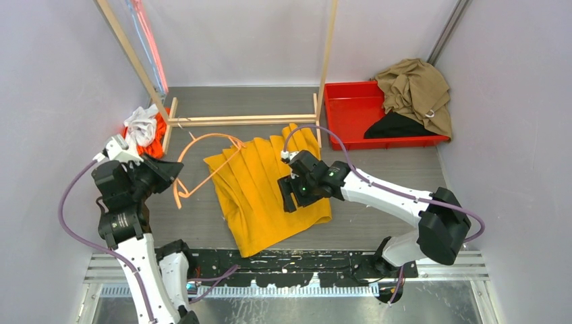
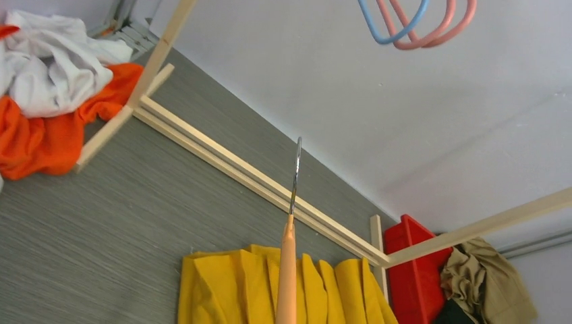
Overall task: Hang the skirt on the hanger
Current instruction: Pick up the hanger from the clothesline.
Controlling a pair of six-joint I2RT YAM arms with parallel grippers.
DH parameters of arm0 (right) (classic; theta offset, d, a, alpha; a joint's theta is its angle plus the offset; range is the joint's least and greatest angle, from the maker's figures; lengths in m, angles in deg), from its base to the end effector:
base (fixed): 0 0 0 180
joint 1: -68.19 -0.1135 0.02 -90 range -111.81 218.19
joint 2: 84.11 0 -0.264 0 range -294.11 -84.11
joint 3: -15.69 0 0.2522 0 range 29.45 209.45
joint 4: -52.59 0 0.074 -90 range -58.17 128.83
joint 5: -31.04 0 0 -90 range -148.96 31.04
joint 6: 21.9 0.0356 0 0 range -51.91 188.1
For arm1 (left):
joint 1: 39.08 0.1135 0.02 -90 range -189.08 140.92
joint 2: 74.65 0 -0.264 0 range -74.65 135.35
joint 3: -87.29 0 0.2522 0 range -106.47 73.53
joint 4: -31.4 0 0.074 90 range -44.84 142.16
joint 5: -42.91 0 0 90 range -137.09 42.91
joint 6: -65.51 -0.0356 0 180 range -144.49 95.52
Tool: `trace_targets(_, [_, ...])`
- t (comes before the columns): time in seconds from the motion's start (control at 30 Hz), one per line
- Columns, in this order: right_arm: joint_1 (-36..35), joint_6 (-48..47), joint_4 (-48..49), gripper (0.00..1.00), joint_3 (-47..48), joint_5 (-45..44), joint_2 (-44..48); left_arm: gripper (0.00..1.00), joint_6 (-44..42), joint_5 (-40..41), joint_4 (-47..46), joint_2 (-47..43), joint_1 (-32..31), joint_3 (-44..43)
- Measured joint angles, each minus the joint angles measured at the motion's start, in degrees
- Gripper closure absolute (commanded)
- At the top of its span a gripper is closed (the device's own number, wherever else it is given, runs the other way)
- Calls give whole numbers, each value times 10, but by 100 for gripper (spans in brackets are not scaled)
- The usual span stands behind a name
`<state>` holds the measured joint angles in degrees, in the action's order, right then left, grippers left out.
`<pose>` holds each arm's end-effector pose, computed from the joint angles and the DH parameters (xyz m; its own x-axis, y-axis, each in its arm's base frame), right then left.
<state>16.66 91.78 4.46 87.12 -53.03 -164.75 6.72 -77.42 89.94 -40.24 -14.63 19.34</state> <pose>0.1745 0.2255 0.2415 -0.8063 -0.3727 -0.4593 -0.5346 0.7914 0.2964 0.1051 0.0281 0.3578 -0.3598 -0.6549 -0.6646 -0.1486 0.7434 -0.6522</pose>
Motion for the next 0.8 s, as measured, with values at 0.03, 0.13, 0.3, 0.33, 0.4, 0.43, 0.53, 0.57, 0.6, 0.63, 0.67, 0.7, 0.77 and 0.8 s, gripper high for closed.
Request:
trace_targets(0.03, [0, 0, -5, 29, 0, -4, 0, 100, 3, -6, 2, -4, -2, 7])
trace_targets(0.13, [-2, 2, -18, 29, -2, -21, 2, 100, 16, -29, 4, -17, -10, 23])
trace_targets(0.3, [-41, 2, -54, 23, -26, -63, 50, 100, 29, -70, 5, -24, -47, 27])
trace_targets(0.33, [-57, 2, -62, 23, -26, -76, 59, 100, 29, -74, 5, -23, -57, 27])
trace_targets(0.4, [-103, 2, -78, 23, -26, -117, 73, 100, 29, -84, 5, -14, -78, 27])
trace_targets(0.43, [-123, 2, -85, 22, -26, -138, 74, 100, 28, -87, 6, -9, -87, 27])
trace_targets(0.53, [-181, 5, -111, 19, -26, -203, 64, 100, 18, -89, 17, 16, -114, 22])
trace_targets(0.57, [-197, 7, -119, 19, -26, -226, 59, 100, 13, -87, 23, 29, -127, 17])
trace_targets(0.6, [-208, 10, -127, 19, -25, -244, 52, 100, 10, -84, 25, 36, -137, 14])
trace_targets(0.63, [-214, 16, -140, 19, -20, -263, 42, 100, 6, -80, 28, 41, -147, 11])
trace_targets(0.67, [-216, 22, -152, 19, -13, -280, 27, 100, 0, -73, 28, 47, -158, 9])
trace_targets(0.7, [-215, 28, -160, 20, -8, -292, 15, 100, -2, -68, 28, 51, -165, 9])
trace_targets(0.77, [-215, 42, -160, 20, -3, -306, 1, 100, -1, -64, 23, 52, -175, 11])
trace_targets(0.8, [-214, 49, -157, 20, -3, -306, 3, 100, 1, -64, 18, 49, -178, 13])
